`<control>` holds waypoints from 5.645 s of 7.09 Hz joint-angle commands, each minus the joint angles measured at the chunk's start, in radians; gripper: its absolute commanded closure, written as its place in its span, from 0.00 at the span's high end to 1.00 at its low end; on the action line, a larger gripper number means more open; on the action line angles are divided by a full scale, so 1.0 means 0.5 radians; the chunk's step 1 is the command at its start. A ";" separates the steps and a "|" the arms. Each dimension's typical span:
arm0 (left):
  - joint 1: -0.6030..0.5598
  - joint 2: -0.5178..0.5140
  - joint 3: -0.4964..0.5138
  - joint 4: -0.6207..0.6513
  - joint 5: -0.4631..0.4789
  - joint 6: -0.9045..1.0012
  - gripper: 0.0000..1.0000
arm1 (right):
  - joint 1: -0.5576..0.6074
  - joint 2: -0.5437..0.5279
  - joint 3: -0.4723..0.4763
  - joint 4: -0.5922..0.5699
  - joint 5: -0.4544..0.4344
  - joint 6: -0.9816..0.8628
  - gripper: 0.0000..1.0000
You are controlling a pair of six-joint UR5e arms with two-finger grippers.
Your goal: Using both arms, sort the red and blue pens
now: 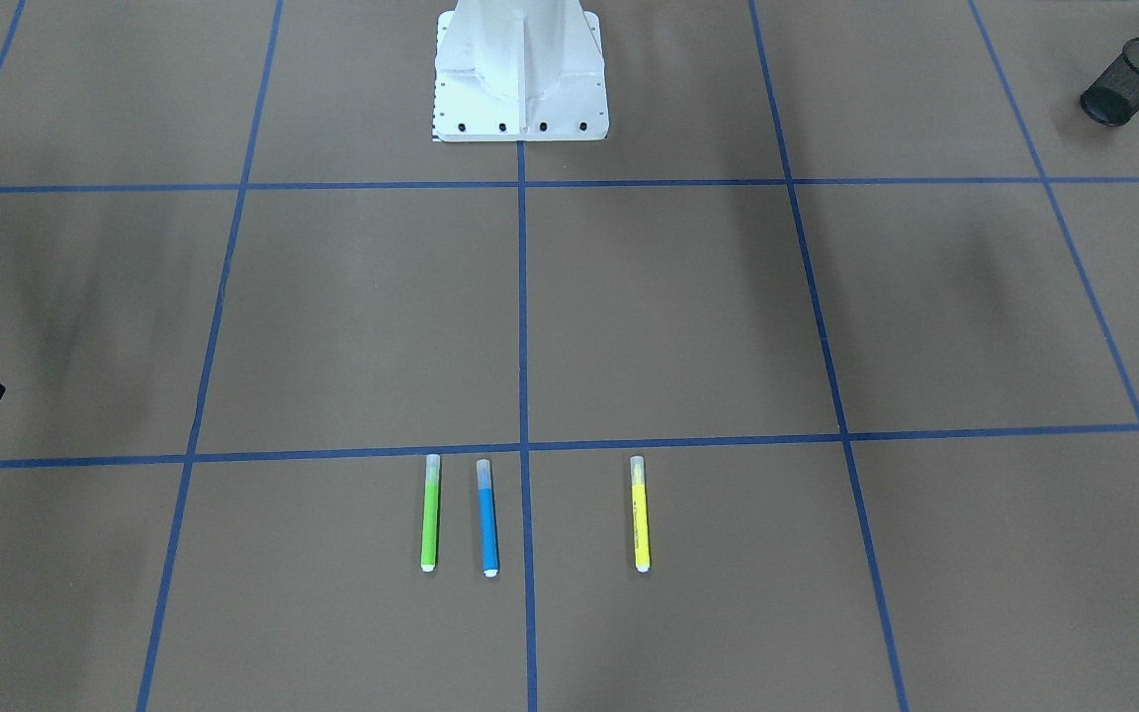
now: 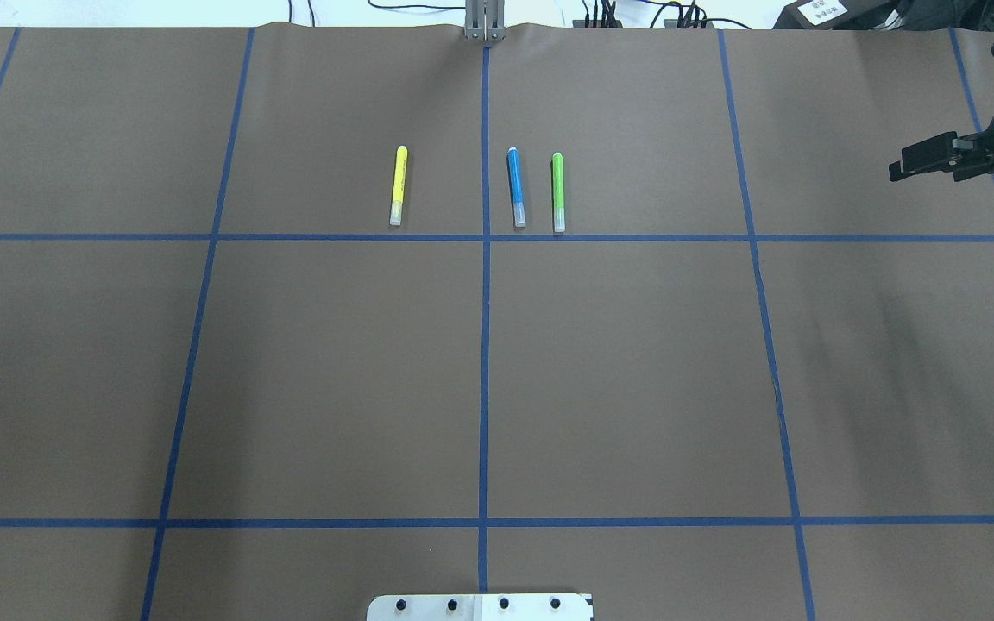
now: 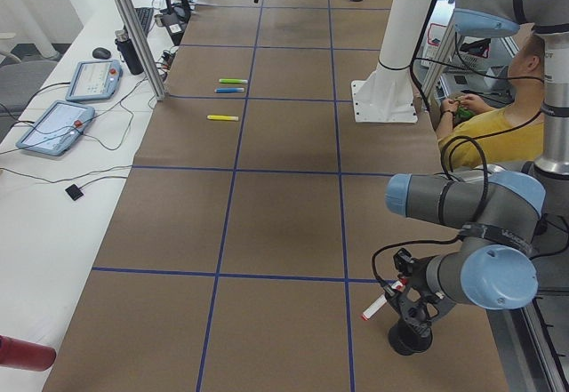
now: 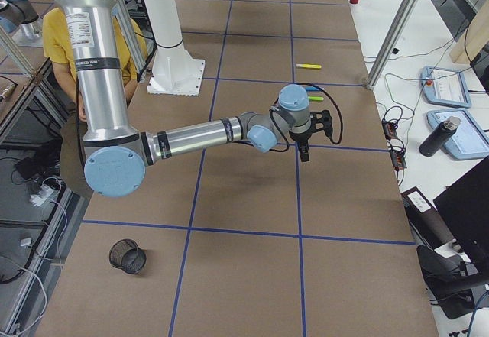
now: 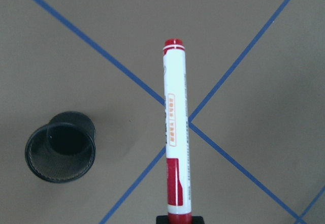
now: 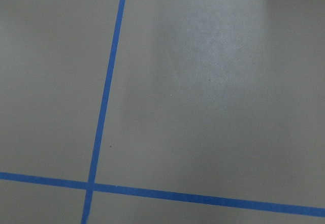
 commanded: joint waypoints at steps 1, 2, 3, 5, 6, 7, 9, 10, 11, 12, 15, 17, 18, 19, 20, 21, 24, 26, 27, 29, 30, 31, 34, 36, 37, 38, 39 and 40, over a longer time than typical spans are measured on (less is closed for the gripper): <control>-0.129 0.044 0.243 0.116 0.000 -0.005 0.00 | 0.000 0.011 0.012 0.003 -0.002 -0.003 0.99; -0.132 0.032 0.466 0.125 0.000 -0.008 0.00 | 0.000 0.014 0.013 0.006 0.001 -0.003 0.99; -0.159 0.032 0.617 0.146 0.000 -0.008 0.00 | 0.000 0.014 0.031 0.003 0.001 0.000 0.99; -0.212 0.041 0.668 0.330 0.037 -0.109 0.00 | 0.000 0.005 0.037 0.006 0.001 -0.003 0.99; -0.227 0.038 0.677 0.367 0.080 -0.161 0.00 | -0.003 0.005 0.046 0.006 0.001 0.000 0.99; -0.245 0.032 0.704 0.367 0.077 -0.171 0.00 | -0.012 0.005 0.043 0.006 -0.002 -0.003 0.99; -0.261 -0.032 0.757 0.352 0.077 -0.223 0.00 | -0.015 0.002 0.043 0.031 -0.006 0.000 0.99; -0.264 -0.078 0.799 0.349 0.077 -0.223 0.00 | -0.015 0.002 0.043 0.031 -0.009 0.000 0.99; -0.264 -0.094 0.845 0.282 0.080 -0.208 0.00 | -0.018 0.005 0.043 0.031 -0.009 0.000 0.99; -0.270 -0.091 0.943 0.187 0.080 -0.199 0.07 | -0.018 0.011 0.043 0.031 -0.009 0.000 0.99; -0.282 -0.121 0.917 0.153 0.083 -0.193 1.00 | -0.018 0.020 0.043 0.031 -0.009 0.003 0.99; -0.279 -0.131 0.712 -0.097 0.080 -0.193 1.00 | -0.018 0.023 0.043 0.028 -0.009 0.003 0.99; -0.279 -0.131 0.565 -0.257 0.077 -0.189 1.00 | -0.024 0.026 0.040 0.028 -0.009 0.003 0.99; -0.264 -0.134 0.403 -0.359 0.062 -0.144 1.00 | -0.028 0.029 0.037 0.028 -0.009 0.003 0.99; -0.243 -0.137 0.352 -0.569 0.059 0.261 1.00 | -0.028 0.026 0.031 0.019 -0.006 0.003 0.99; -0.160 -0.137 0.352 -0.848 0.056 0.498 1.00 | -0.028 0.026 0.025 0.009 -0.006 0.003 1.00; 0.391 -0.192 0.349 -1.395 -0.113 0.153 1.00 | -0.028 0.002 -0.012 0.006 -0.009 0.003 1.00; 0.975 -0.424 0.358 -1.739 -0.095 -0.493 1.00 | -0.028 -0.002 -0.055 0.006 -0.009 0.003 1.00; 1.291 -0.626 0.376 -1.734 -0.067 -0.691 1.00 | -0.028 -0.002 -0.061 0.006 -0.012 0.006 1.00; 1.664 -0.973 0.492 -1.753 -0.018 -1.053 1.00 | -0.034 0.041 -0.037 0.028 -0.012 0.143 1.00; 1.748 -1.117 0.633 -1.819 -0.018 -1.076 1.00 | -0.094 0.175 -0.046 0.025 -0.009 0.184 0.99; 1.767 -1.182 0.756 -1.972 -0.018 -1.079 1.00 | -0.232 0.310 -0.055 0.028 -0.012 0.187 0.99; 1.792 -1.183 0.846 -2.210 -0.021 -1.094 1.00 | -0.502 0.635 -0.113 -0.134 -0.393 0.288 0.99; 1.792 -1.183 0.843 -2.210 -0.021 -1.091 1.00 | -0.656 0.963 -0.217 -0.456 -0.573 0.486 0.98; 1.792 -1.183 0.846 -2.207 -0.021 -1.091 1.00 | -0.720 1.168 -0.409 -0.536 -0.576 0.591 0.98; 1.792 -1.180 0.846 -2.207 -0.021 -1.088 1.00 | -0.763 1.347 -0.648 -0.543 -0.579 0.701 0.99; 1.792 -1.177 0.846 -2.207 -0.021 -1.088 1.00 | -0.788 1.482 -0.838 -0.540 -0.622 0.712 0.99; 1.792 -1.174 0.849 -2.207 -0.021 -1.088 1.00 | -0.822 1.574 -0.956 -0.531 -0.671 0.745 0.98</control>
